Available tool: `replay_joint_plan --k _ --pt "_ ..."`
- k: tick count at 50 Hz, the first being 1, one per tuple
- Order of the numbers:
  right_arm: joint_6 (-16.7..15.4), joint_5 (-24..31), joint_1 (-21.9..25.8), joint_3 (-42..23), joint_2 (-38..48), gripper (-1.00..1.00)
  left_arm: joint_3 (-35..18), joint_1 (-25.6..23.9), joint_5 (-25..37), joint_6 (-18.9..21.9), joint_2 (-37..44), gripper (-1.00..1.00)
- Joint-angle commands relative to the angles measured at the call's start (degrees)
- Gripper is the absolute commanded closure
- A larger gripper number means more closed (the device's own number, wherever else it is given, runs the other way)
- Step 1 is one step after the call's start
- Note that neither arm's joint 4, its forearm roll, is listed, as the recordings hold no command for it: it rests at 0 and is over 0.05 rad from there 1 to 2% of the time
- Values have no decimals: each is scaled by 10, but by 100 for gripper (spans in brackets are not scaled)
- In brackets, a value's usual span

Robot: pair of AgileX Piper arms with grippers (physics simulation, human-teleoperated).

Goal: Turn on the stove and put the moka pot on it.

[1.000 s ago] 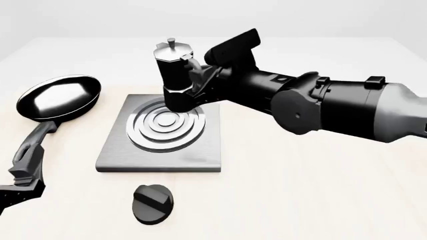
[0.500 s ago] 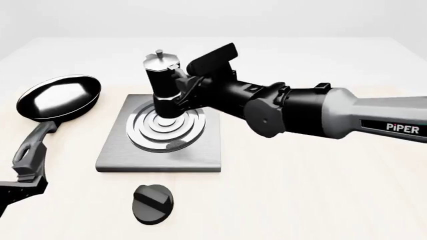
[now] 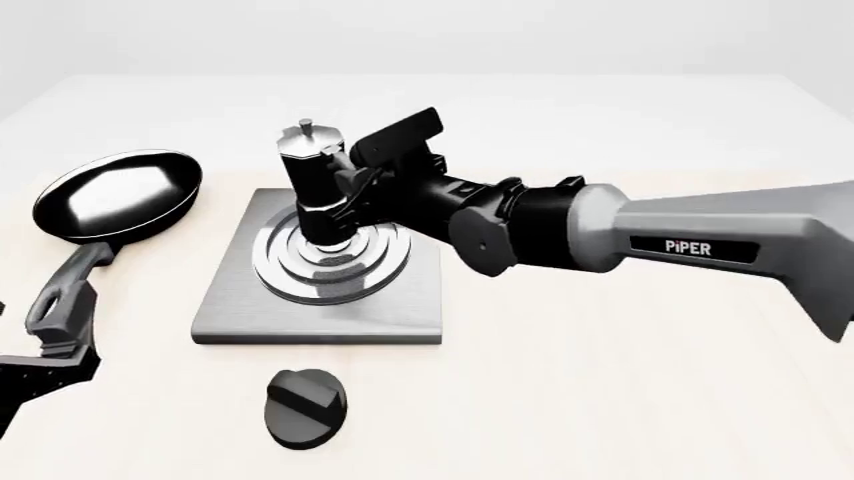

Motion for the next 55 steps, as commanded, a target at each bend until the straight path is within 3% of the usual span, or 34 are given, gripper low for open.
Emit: replay_joint_plan --k 1,47,48,55 --pt "4 -12 -5 -25 26 100 0 2 -20 0 24 -100" --pt "30 -70 -9 29 69 100 0 -3 -36 6 43 -100" --pt "30 -67 -10 27 68 -100 0 -3 -36 6 42 -100" --pt "24 -62 -6 41 41 -100 0 -3 -33 3 37 -100"
